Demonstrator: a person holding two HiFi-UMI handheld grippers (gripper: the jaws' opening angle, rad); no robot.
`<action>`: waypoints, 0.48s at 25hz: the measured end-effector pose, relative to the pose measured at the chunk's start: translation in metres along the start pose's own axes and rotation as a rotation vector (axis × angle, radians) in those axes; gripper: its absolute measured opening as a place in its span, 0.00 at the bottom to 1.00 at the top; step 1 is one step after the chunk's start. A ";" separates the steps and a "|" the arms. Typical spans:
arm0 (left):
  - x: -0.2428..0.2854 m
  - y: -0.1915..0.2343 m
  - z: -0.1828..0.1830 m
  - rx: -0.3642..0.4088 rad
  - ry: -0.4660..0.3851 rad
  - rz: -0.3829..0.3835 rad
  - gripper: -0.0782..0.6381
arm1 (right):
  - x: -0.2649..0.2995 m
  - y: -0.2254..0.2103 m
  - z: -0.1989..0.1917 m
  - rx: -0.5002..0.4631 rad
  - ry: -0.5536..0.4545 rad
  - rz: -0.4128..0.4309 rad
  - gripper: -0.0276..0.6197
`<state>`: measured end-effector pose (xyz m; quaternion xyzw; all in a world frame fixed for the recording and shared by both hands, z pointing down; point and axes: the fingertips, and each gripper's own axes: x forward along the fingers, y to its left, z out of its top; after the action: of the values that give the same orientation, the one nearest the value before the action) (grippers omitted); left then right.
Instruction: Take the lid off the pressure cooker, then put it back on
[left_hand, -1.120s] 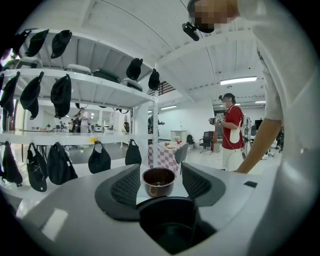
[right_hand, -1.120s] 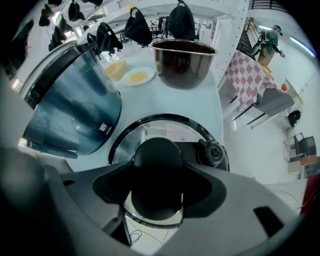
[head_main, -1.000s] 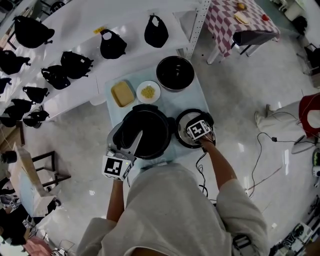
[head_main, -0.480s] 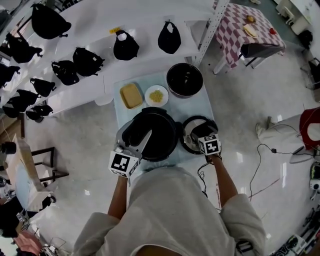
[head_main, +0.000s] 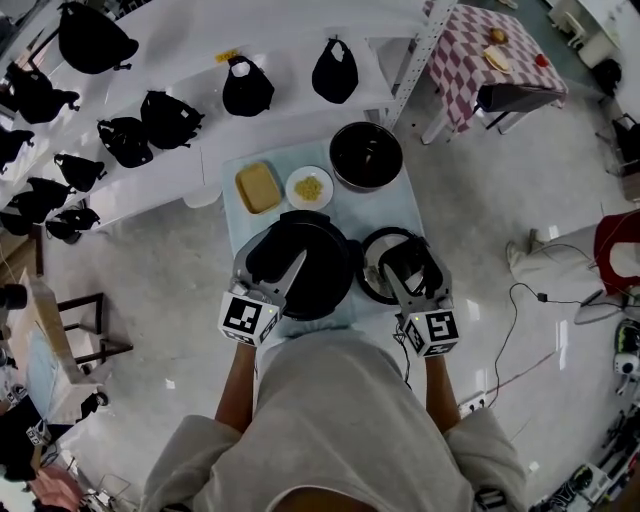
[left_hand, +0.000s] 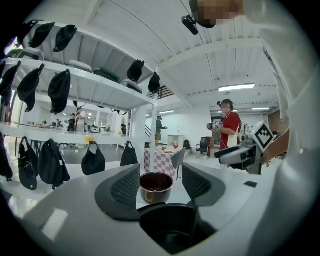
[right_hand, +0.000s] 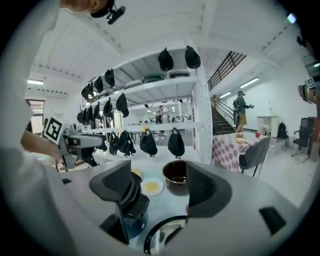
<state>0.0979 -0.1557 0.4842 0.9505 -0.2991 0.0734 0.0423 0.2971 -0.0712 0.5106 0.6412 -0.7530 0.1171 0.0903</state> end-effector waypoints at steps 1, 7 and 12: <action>0.000 0.000 -0.001 0.000 0.001 -0.002 0.45 | -0.006 0.004 0.009 -0.008 -0.025 -0.002 0.56; 0.000 0.000 -0.003 -0.003 0.005 -0.004 0.45 | -0.025 0.033 0.056 -0.038 -0.134 0.023 0.56; 0.004 -0.003 -0.005 -0.006 0.002 -0.010 0.45 | -0.026 0.039 0.062 -0.051 -0.141 0.021 0.56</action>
<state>0.1021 -0.1550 0.4892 0.9517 -0.2945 0.0734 0.0460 0.2636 -0.0586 0.4412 0.6373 -0.7670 0.0536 0.0519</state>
